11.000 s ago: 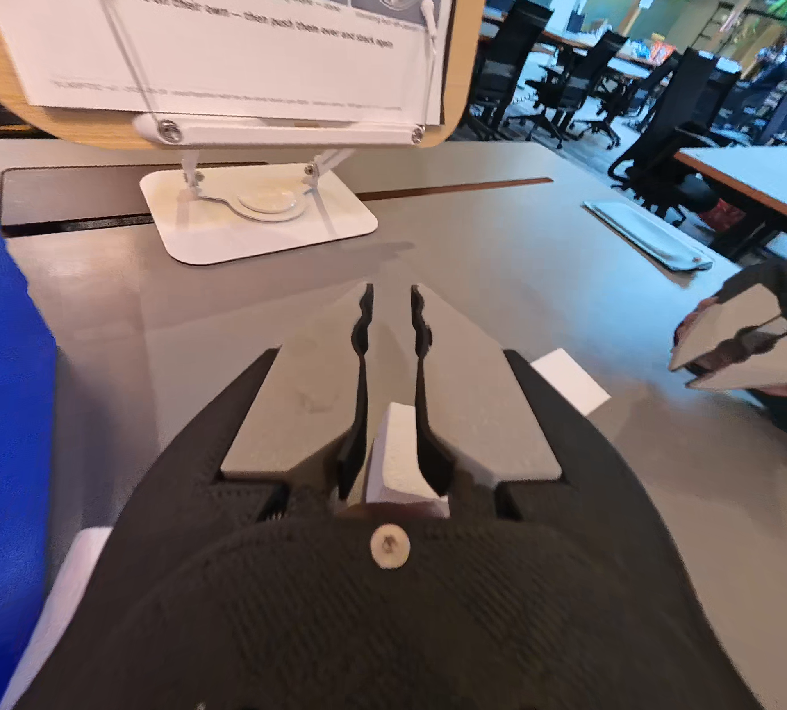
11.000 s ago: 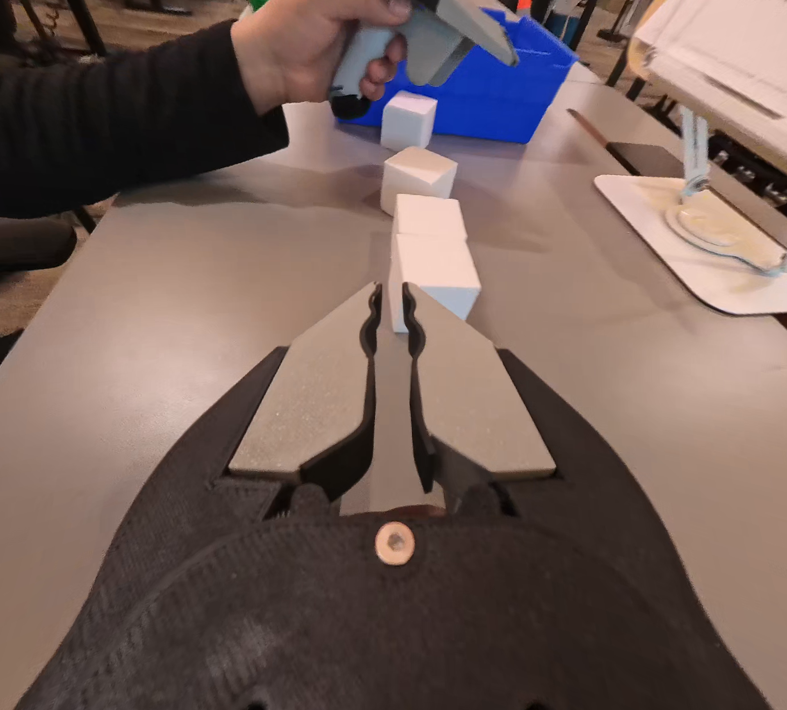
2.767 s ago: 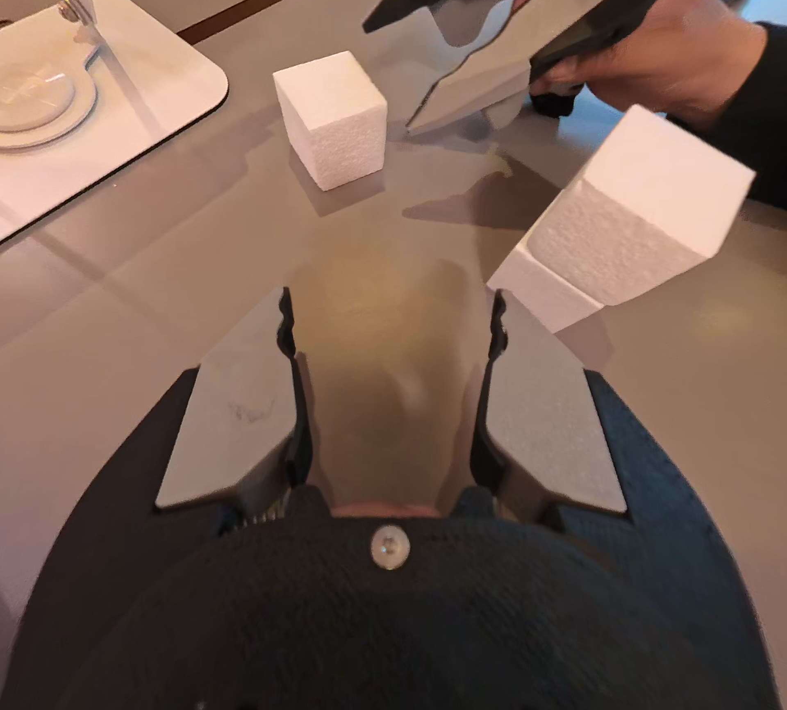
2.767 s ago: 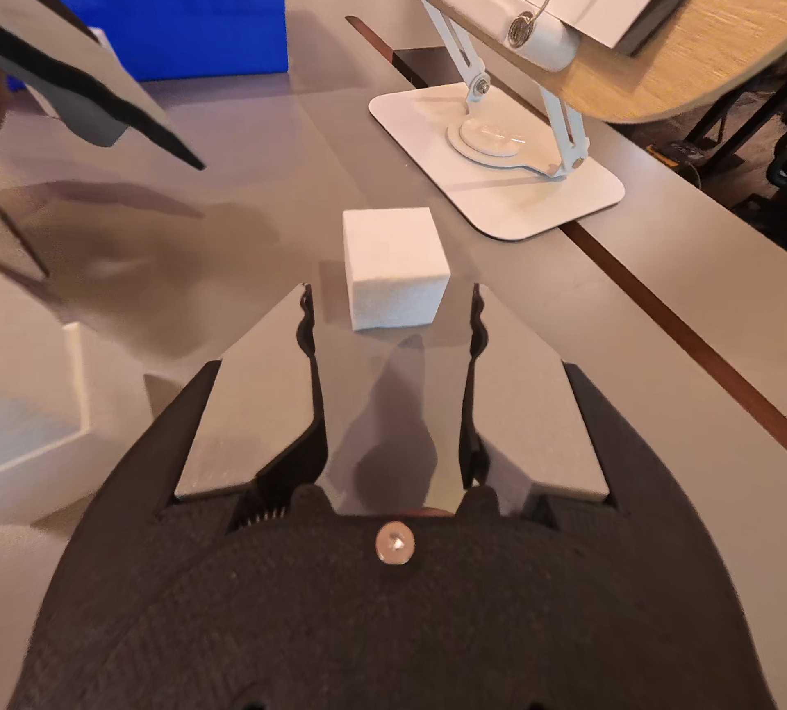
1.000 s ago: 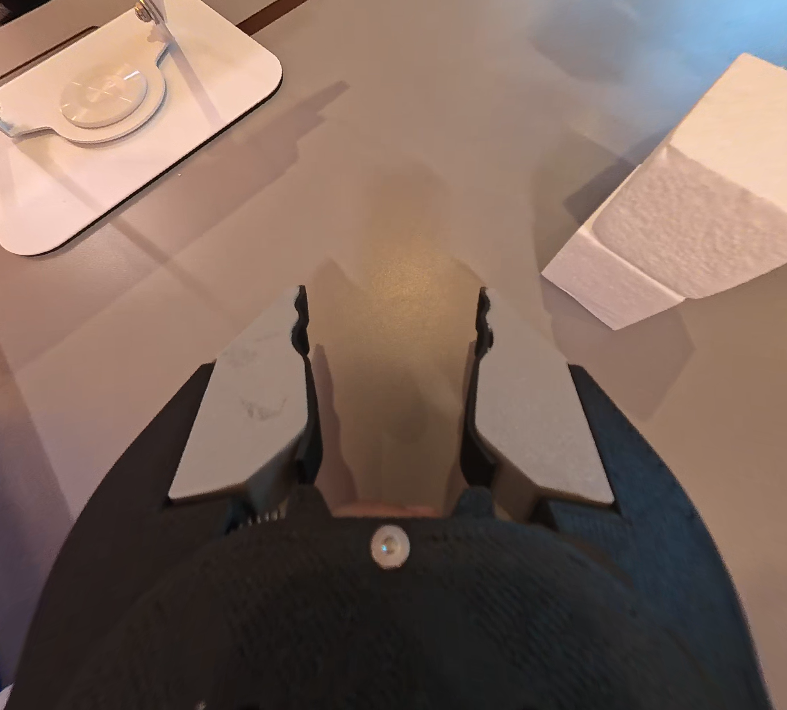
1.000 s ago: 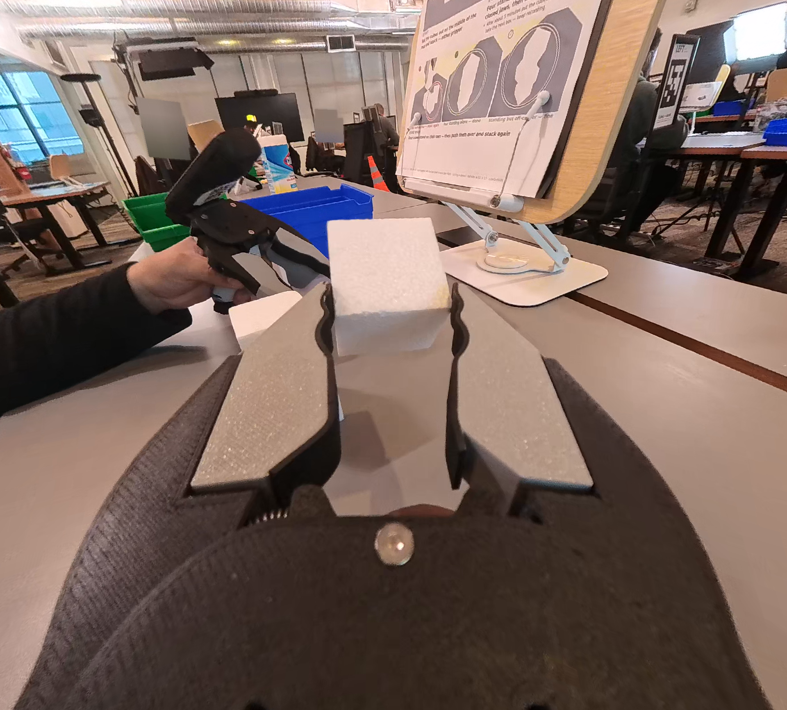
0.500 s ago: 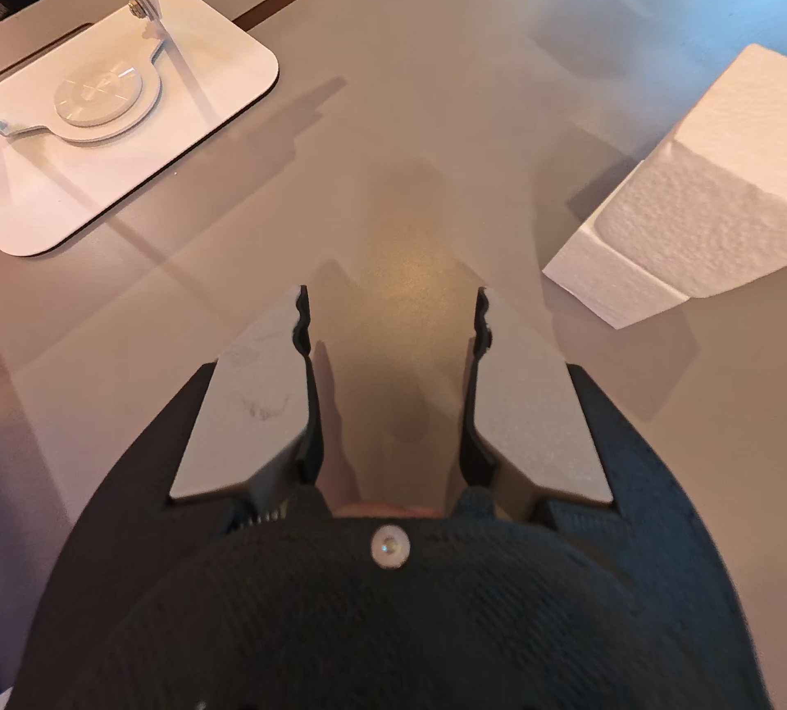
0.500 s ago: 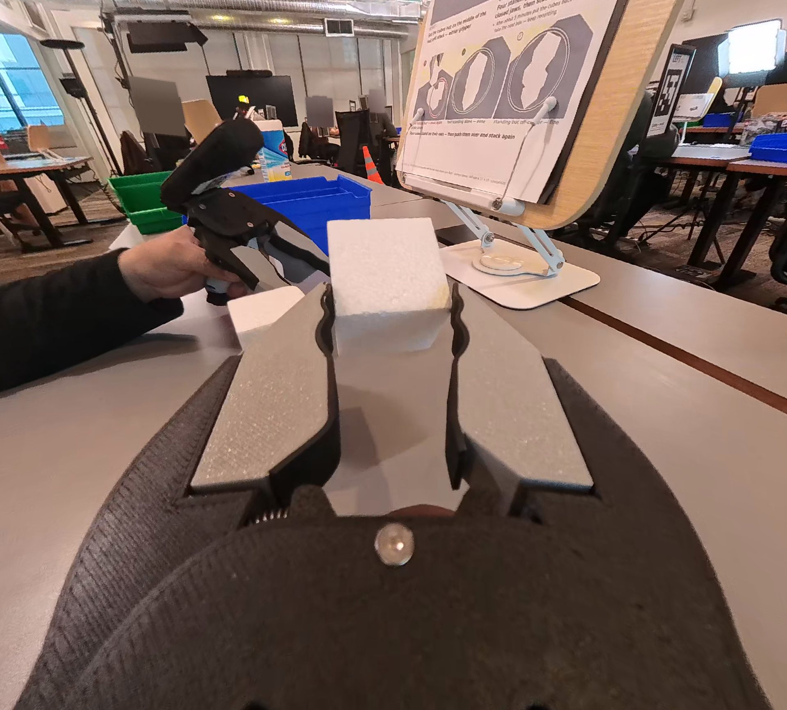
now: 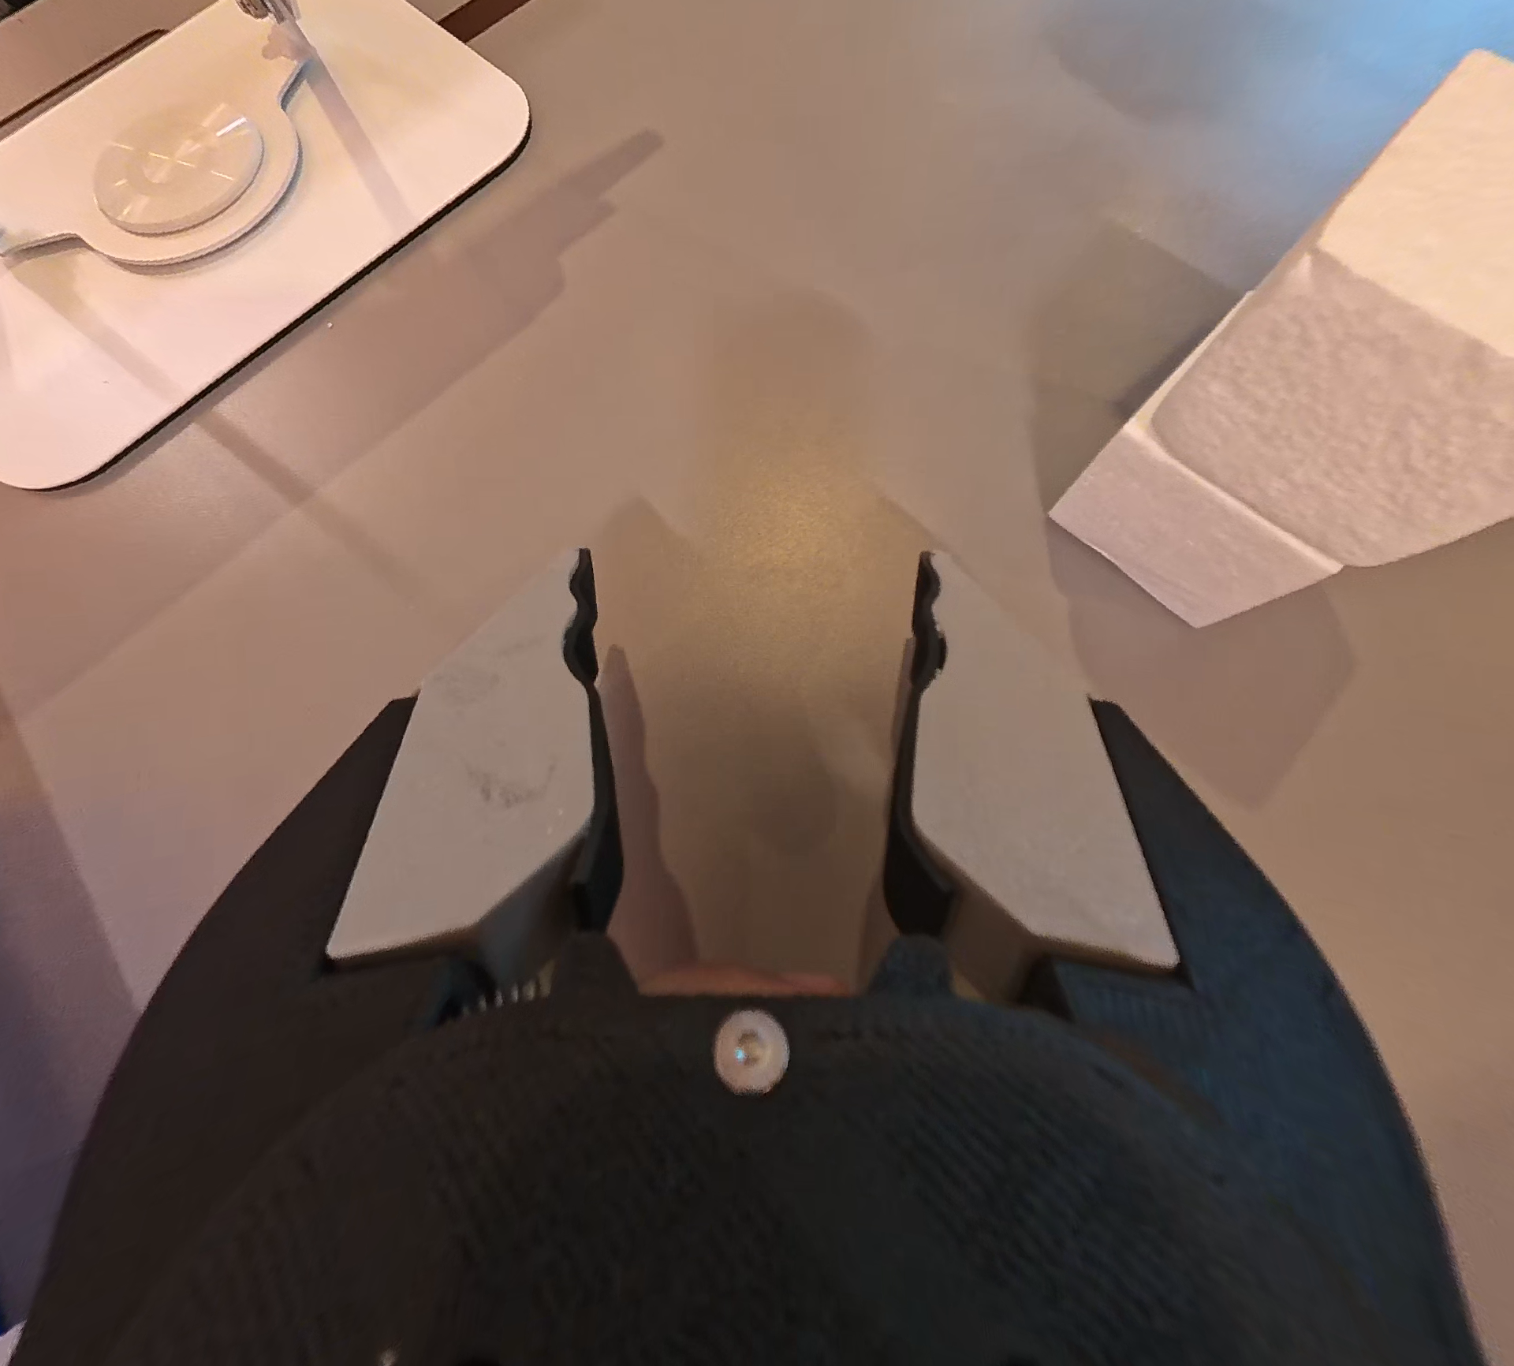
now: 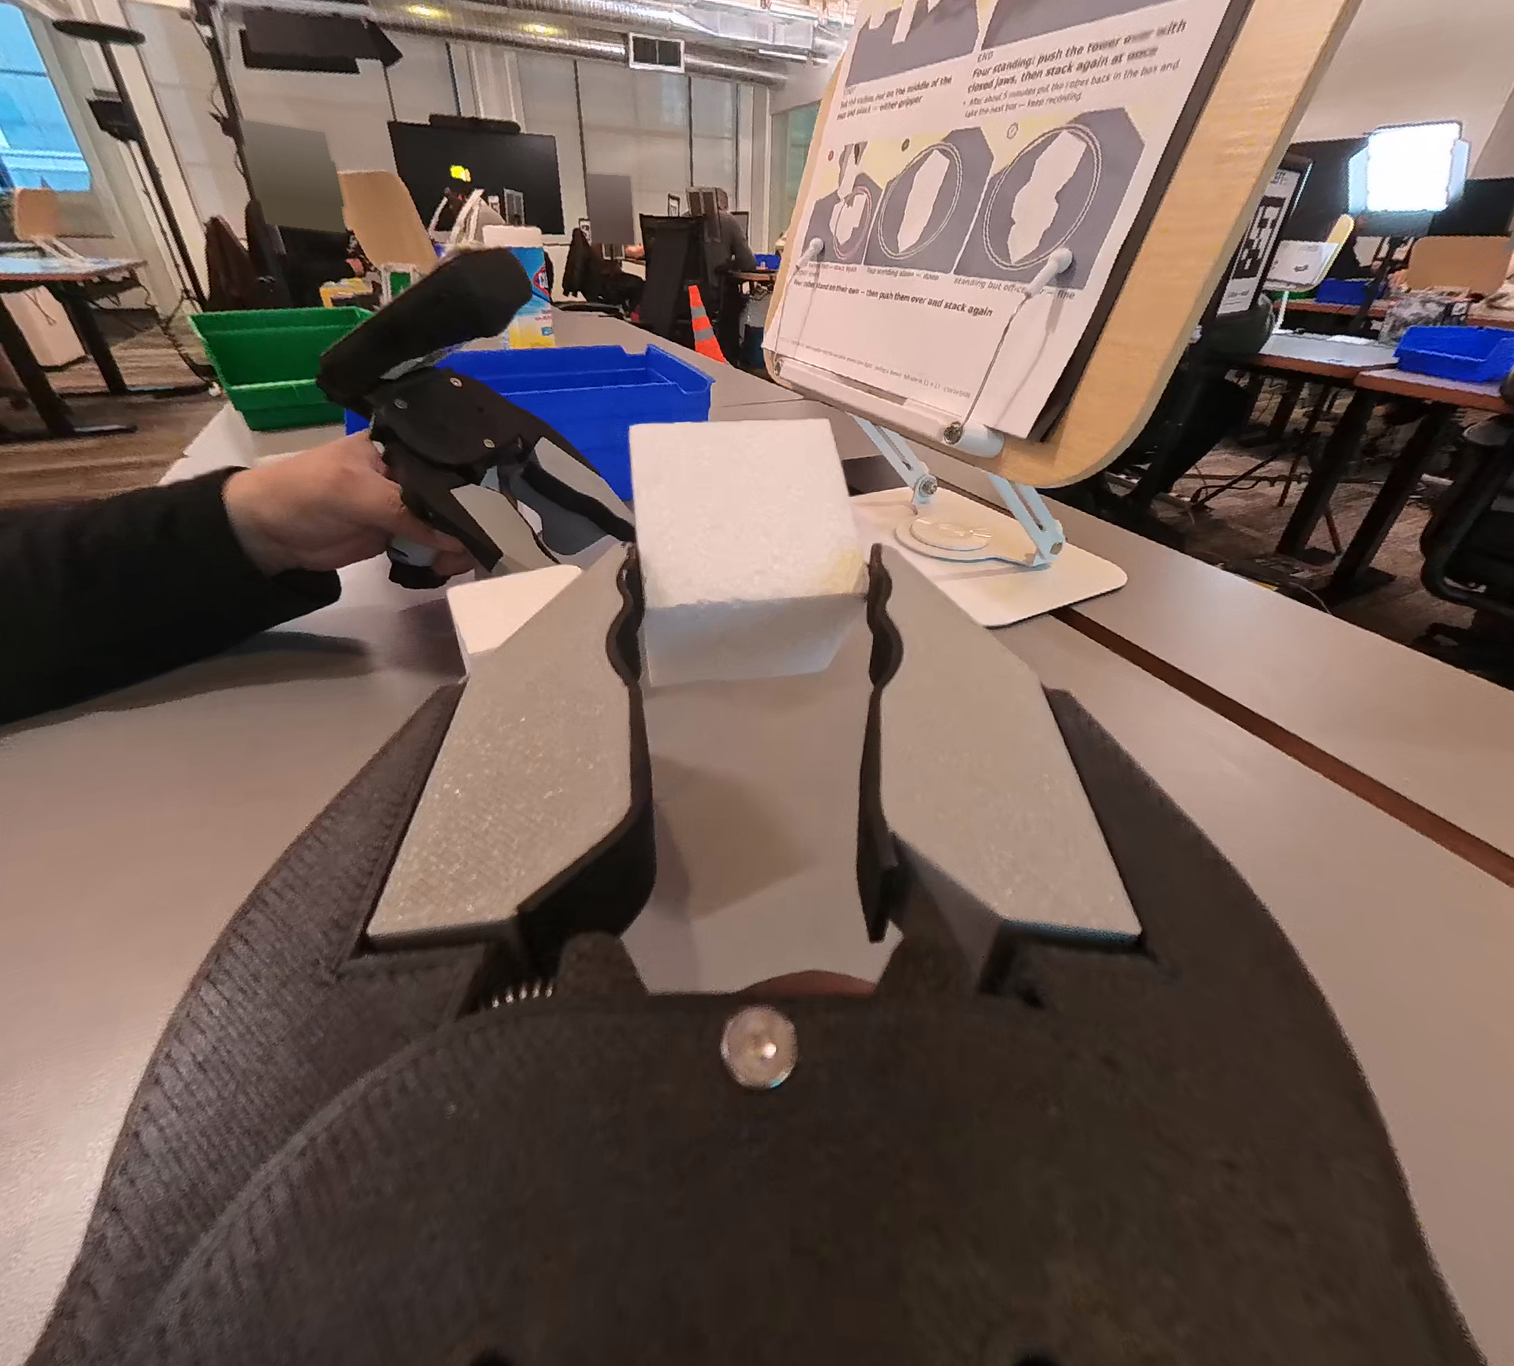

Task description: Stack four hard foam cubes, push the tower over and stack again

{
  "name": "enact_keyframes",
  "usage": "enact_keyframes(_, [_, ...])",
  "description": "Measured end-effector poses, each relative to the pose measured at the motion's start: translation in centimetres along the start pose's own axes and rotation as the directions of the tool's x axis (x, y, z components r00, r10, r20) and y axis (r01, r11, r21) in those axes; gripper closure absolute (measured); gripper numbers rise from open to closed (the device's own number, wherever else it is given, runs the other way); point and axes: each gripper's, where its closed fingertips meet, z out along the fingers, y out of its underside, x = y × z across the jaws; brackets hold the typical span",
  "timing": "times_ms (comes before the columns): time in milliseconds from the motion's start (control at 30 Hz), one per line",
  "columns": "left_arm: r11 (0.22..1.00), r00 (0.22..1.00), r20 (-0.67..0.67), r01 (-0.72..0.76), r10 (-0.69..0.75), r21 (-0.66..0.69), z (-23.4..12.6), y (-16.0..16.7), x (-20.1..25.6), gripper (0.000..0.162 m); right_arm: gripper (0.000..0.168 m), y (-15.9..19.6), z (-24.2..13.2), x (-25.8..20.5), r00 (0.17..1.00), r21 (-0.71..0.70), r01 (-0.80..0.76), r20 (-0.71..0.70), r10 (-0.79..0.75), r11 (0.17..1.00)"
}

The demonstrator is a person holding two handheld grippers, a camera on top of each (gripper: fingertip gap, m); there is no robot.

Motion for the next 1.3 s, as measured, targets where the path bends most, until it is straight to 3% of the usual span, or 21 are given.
enact_keyframes(633, [1.0, 1.0, -0.006, -0.013, 0.013, 0.017, -0.2, -0.4, 0.2, 0.085, 0.115, -0.4, 0.2, -0.8, 1.0, 0.009, 0.001, 0.028, -0.001, 1.0])
enact_keyframes(1033, [1.0, 1.0, -0.005, -0.01, 0.01, 0.015, -0.2, -0.3, 0.1, 0.086, 0.115, -1.6, 1.0, -5.5, 0.972, -0.036, 0.01, 0.236, -0.002, 0.999])
enact_keyframes(1300, [1.0, 1.0, 0.0, -0.019, 0.019, 0.007, -0.2, -0.3, 0.1, 0.086, 0.115, -2.0, 3.0, -5.8, 0.951, -0.165, 0.057, 0.309, -0.003, 0.985])
